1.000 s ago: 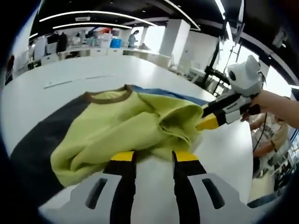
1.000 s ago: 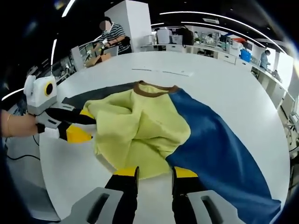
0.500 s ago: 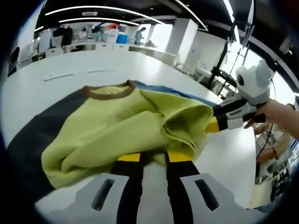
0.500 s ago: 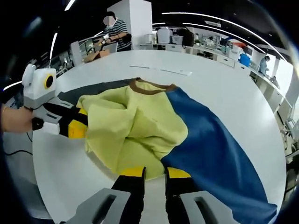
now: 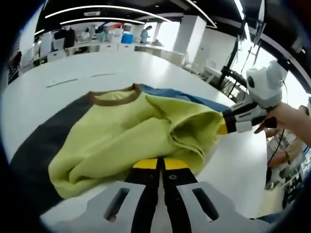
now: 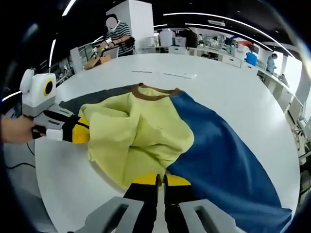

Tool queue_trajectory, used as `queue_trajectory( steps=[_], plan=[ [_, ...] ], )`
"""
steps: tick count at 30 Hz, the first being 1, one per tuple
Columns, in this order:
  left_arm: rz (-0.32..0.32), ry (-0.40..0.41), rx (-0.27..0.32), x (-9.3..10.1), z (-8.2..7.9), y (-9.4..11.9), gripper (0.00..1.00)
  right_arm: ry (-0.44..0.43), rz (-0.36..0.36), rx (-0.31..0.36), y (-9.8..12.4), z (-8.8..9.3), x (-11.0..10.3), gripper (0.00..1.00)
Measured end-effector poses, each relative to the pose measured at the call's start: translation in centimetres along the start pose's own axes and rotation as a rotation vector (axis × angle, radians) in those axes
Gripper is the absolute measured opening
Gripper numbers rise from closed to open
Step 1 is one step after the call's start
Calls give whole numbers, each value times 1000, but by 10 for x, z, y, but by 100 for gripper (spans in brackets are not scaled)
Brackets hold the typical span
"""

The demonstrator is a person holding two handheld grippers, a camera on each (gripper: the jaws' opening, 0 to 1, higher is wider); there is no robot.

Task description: Fold the garment on the visible template until the final outline fits inside the template.

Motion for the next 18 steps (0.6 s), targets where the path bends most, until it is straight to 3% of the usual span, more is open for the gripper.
queue_trajectory(
  steps=[12,18],
  plan=[
    [10,33,80,-4,-21,33,0,40,-38,19,24,-10,-18,0],
    [3,46,94,-7,-24,51,0,53,-36,22,37,-12,-25,0]
  ],
)
Point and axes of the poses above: the point that each gripper's makers call its tool centre point, and the gripper's own axes: y roughly backward along the fingers, x roughly to its right, z roughly out of its underside, the point moved 8 cm from there along y, roughly backward along the fingers, and after that the axes turned 14 degrees about -y, right-handed, at the moved point
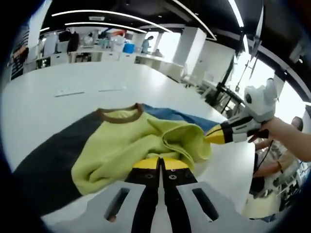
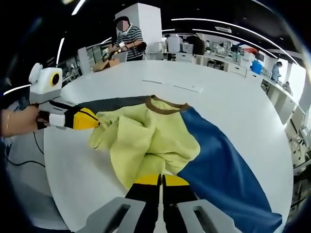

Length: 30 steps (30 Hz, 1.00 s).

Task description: Fold the garment on the visible template until the final outline fits inside the template.

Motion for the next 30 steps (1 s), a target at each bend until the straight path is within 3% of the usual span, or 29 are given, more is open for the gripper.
queue_trajectory(
  steps=[11,23,30],
  plan=[
    [-16,18,-22,0,0,34,0,-2,11,-14,24,13,-16,0],
    [-18,17,-50,5,14,70,0,-51,60,22,48,27,-19,0],
    [-4,39,-76,14,21,83,0,-57,97,7,57,48,-24,0]
  ],
)
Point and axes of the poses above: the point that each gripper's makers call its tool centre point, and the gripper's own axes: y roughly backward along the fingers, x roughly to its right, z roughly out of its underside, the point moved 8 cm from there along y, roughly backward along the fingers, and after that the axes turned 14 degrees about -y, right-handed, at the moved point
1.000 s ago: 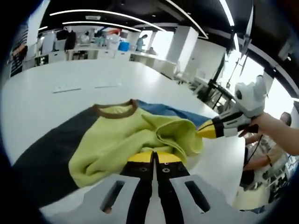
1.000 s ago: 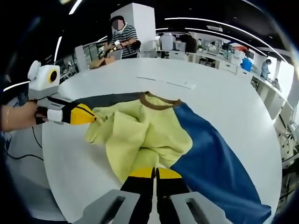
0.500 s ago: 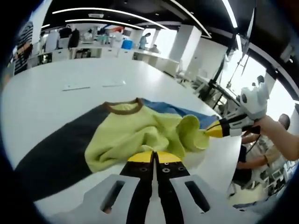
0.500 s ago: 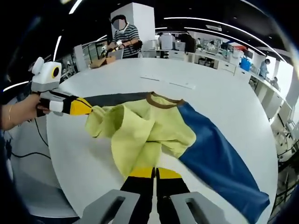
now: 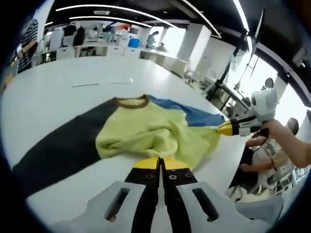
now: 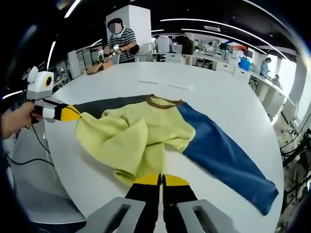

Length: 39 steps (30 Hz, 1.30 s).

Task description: Fold the garment on the visible template until the final outline fits inside the template.

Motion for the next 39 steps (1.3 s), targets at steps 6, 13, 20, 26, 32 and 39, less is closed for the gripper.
queue_trajectory(
  steps=[6,13,20,26,32,39],
  plan=[
    [12,-40,-30,17,3,0,0,-9,17,-26,-2,20,-6,0],
    [52,-83,-82,40,19,-20,0,13,37,-56,-8,39,-11,0],
    [72,-106,-133,54,34,-51,0,-22,39,-74,-12,50,-7,0],
    [75,-135,-158,58,43,-64,0,-36,40,-86,-17,57,-6,0],
    [71,-230,-136,59,44,-67,0,-37,44,-95,-20,59,-5,0],
    [93,-280,-101,61,40,-62,3,-40,43,-96,-21,60,-3,0]
  ],
)
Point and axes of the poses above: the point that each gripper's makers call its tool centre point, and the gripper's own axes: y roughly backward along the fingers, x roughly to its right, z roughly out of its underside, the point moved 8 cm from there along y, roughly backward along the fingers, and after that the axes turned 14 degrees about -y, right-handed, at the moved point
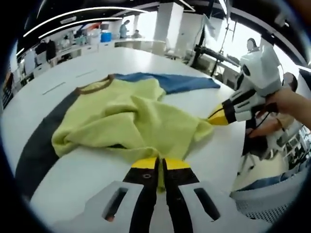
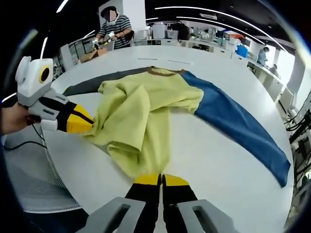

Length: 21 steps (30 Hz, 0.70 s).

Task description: Fold the garment on the visible template until the final outline fits inside the template.

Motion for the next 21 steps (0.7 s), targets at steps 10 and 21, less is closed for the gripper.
queue_trajectory(
  steps=[10,21],
  plan=[
    [29,-77,61,-4,-7,20,17,-10,-4,-2,0,0,1,0],
    [46,-123,29,-17,2,21,16,-21,-3,6,2,-5,3,0]
  ],
)
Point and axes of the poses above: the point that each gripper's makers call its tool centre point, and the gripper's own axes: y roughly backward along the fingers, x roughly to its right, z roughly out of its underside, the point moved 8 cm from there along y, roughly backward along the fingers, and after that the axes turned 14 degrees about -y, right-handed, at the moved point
